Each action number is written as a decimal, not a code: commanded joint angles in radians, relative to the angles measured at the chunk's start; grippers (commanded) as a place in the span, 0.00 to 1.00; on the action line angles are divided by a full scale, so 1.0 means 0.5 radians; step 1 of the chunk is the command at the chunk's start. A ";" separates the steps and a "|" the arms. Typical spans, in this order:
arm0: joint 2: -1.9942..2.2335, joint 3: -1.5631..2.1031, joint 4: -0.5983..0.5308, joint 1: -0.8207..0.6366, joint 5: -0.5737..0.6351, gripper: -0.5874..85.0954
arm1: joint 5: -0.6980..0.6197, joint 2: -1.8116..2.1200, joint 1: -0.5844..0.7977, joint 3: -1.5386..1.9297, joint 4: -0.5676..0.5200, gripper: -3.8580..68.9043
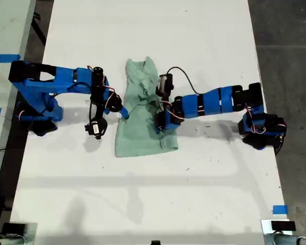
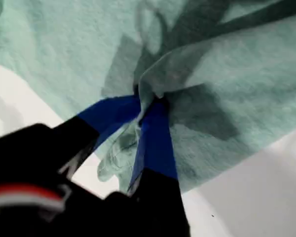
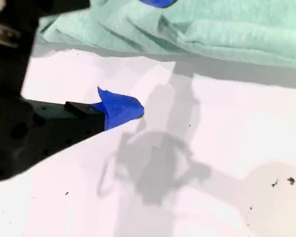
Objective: Fold tshirt
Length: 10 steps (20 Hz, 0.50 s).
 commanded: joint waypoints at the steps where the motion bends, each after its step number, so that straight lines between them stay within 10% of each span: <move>1: 0.123 -0.021 0.006 0.028 -0.015 0.32 | 0.028 0.031 -0.049 -0.138 0.037 0.40; 10: 0.196 -0.040 0.132 0.187 -0.202 0.32 | 0.000 1.080 -0.025 -0.089 1.028 0.40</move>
